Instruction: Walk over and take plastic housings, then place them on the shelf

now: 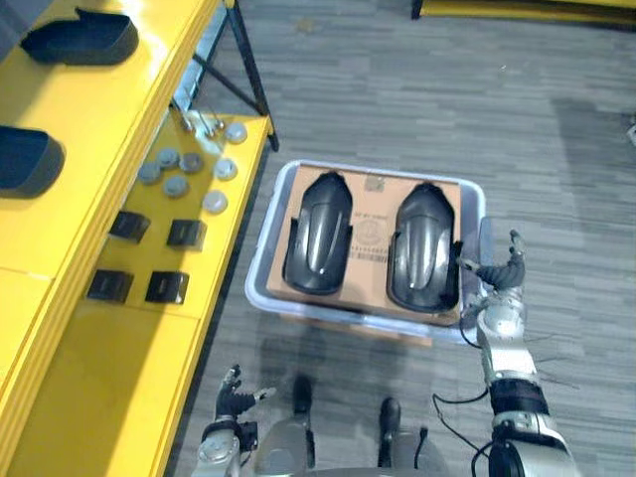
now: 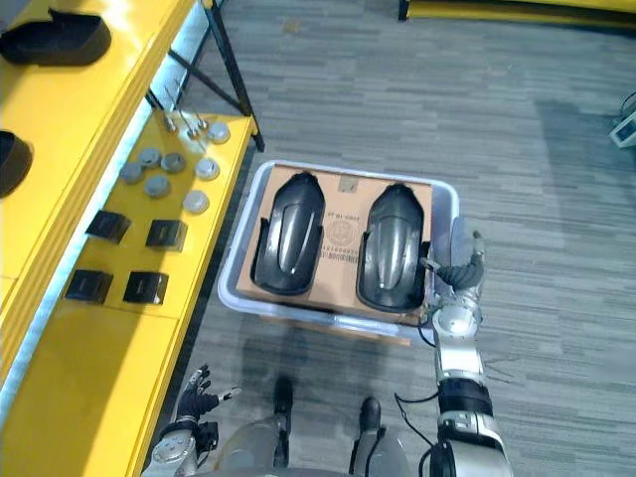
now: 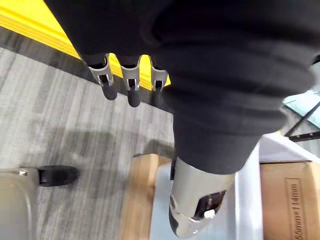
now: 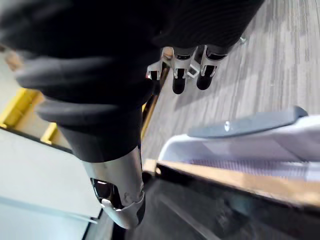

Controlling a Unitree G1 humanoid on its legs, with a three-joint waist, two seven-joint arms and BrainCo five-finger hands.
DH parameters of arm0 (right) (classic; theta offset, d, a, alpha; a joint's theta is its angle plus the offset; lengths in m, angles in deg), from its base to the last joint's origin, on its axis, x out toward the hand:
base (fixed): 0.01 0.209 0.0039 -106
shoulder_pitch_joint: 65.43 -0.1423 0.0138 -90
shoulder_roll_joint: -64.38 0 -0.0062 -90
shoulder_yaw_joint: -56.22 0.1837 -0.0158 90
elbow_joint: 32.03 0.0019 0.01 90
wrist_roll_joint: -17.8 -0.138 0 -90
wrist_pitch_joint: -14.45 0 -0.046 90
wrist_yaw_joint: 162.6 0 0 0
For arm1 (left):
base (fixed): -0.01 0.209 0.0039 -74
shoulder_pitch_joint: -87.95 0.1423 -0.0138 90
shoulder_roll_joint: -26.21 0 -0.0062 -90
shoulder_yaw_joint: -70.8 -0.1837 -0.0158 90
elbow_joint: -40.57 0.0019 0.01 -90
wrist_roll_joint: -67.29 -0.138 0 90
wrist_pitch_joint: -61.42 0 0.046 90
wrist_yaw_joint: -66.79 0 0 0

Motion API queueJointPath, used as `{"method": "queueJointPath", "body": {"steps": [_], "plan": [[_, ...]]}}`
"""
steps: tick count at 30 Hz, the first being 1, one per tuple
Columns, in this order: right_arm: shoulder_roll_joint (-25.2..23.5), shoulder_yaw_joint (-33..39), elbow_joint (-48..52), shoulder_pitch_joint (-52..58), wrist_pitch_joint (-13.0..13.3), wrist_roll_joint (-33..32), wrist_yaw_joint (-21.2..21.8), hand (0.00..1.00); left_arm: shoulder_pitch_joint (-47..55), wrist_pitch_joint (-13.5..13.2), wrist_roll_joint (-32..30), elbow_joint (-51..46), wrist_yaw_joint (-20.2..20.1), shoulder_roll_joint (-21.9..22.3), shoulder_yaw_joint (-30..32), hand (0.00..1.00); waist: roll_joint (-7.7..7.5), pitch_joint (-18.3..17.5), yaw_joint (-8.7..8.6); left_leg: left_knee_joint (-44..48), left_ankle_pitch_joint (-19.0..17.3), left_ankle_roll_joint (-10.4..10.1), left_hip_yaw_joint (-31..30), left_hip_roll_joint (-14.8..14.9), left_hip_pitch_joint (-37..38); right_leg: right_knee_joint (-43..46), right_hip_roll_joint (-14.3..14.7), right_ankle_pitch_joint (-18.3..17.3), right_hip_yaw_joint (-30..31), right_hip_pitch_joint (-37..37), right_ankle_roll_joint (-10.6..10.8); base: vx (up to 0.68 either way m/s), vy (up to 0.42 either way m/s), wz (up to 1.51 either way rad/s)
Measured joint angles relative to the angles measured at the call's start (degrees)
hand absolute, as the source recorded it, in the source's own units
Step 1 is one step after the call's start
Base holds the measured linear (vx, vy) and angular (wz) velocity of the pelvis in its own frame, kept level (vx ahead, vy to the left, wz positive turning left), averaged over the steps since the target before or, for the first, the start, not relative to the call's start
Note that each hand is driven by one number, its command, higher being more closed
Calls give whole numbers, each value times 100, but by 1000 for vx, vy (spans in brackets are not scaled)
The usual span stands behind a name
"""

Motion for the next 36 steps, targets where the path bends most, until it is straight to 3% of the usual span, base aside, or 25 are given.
{"method": "queueJointPath", "body": {"steps": [2,3,7,11,18,24,30,32,36], "plan": [[143,5,-361,-238,-42,-110,-37,0,-142,-23,40,0,84,11,-9,0,35,113,102,-132,159,12,-62,-31,-94,-2,-22,78,-15,-138,11,-168,55,9],[203,7,-541,-348,-50,-171,-41,100,-198,-38,77,-11,105,11,-13,0,54,170,121,-187,221,27,-95,-42,-105,-5,-26,105,-25,-161,19,-133,47,12],[394,21,-1277,-883,-144,-295,-91,100,-332,-82,205,-28,211,15,-122,0,156,319,127,-295,362,46,-222,-89,-258,-5,-77,181,-112,-300,59,-113,49,15],[728,75,-1564,-1157,-143,-539,-109,100,-463,-90,245,-30,221,9,-215,0,151,405,127,-296,411,58,-267,-101,-315,-9,-98,222,-151,-329,68,-38,22,7],[824,66,-1336,-1069,-155,-712,-117,100,-594,-129,323,-38,225,18,-344,0,149,405,87,-298,432,38,-268,-81,-303,-19,-46,210,-151,-331,51,42,-19,-2],[620,96,806,77,-166,-240,-161,100,-570,-103,321,-555,207,92,-430,0,133,397,-37,-300,432,36,-272,-69,-122,-23,-78,198,-152,-134,61,56,-19,3],[125,346,2304,916,-165,259,-502,100,-456,-105,320,-2065,199,88,-446,0,44,299,-92,-315,361,-8,-284,-54,73,-18,-67,125,-120,44,70,-45,2,-1],[-195,270,2947,1394,-167,516,-528,100,-231,-107,326,-2923,218,133,-455,0,-57,-21,-202,-331,316,-6,-338,-76,132,-108,-70,115,-170,168,84,12,5,9],[-516,-37,3717,1762,-162,885,-574,100,-213,-125,442,-3849,355,234,-649,0,-115,-366,-236,-314,328,15,-334,-86,212,-112,-81,108,-178,255,92,58,-8,4]]}}
